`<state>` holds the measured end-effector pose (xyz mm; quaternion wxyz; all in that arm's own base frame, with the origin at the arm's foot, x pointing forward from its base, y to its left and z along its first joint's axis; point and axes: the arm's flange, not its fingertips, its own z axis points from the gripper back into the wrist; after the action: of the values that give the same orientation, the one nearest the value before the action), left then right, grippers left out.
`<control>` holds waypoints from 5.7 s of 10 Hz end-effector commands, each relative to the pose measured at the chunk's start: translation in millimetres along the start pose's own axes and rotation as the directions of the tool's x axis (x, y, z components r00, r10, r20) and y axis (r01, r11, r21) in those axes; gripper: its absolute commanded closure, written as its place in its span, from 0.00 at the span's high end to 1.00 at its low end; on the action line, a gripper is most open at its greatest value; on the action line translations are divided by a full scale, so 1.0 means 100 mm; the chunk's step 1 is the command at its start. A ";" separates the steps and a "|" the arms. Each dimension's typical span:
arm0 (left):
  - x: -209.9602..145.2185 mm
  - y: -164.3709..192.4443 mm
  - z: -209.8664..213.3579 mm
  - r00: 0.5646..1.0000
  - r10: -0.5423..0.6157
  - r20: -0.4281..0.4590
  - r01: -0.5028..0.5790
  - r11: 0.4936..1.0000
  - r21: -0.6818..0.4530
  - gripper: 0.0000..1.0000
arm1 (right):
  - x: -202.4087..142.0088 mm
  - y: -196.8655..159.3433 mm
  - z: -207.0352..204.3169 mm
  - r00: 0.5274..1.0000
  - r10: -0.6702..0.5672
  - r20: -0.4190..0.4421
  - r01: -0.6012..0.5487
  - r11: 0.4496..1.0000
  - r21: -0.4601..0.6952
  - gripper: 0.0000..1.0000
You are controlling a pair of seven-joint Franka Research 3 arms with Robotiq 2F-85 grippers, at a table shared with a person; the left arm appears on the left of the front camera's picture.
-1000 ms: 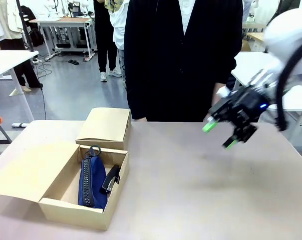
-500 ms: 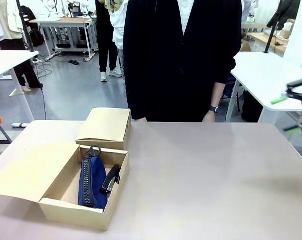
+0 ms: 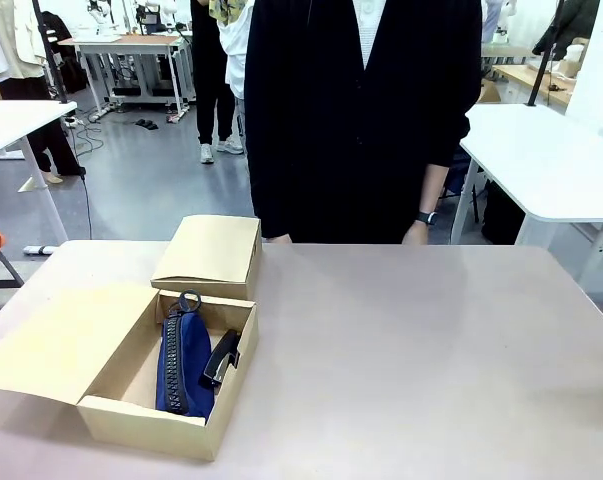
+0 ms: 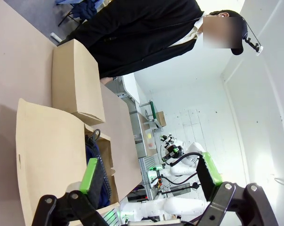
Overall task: Place items inside the box.
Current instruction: Pick up a Pencil pouch or Stapler and place it inside the Mailer Box closest to the robot, then close the lid of the Mailer Box closest to the robot.
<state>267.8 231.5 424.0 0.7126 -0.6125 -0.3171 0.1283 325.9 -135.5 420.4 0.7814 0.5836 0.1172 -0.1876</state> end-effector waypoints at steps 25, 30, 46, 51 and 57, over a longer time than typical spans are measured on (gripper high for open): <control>-0.17 0.13 -0.59 -0.114 -0.992 -0.052 0.938 -0.090 -0.335 1.00 | -0.07 0.19 -0.07 0.997 0.025 0.079 -0.021 0.999 -0.043 1.00; -0.03 0.31 -0.81 -0.225 -0.950 -0.214 0.862 -0.092 -0.499 1.00 | -0.07 0.19 -0.07 0.997 0.025 0.079 -0.021 0.999 -0.043 1.00; 0.28 1.39 -1.23 -0.226 -0.766 -0.602 0.883 0.100 -0.458 1.00 | -0.07 0.19 -0.07 0.997 0.025 0.079 -0.021 0.999 -0.043 1.00; 0.48 1.70 -1.14 -0.291 -0.709 -0.643 0.859 0.102 -0.501 1.00 | -0.07 0.19 -0.07 0.997 0.025 0.079 -0.021 0.999 -0.043 1.00; 0.23 1.78 -1.34 -0.075 -0.897 -0.436 0.844 0.176 -0.507 1.00 | -0.07 0.19 -0.07 0.997 0.025 0.079 -0.021 0.999 -0.043 1.00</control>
<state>404.1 177.0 260.4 0.6807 -0.2437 -0.3217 -0.6114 327.4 -125.4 436.1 0.8042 0.5580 0.0873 -0.1853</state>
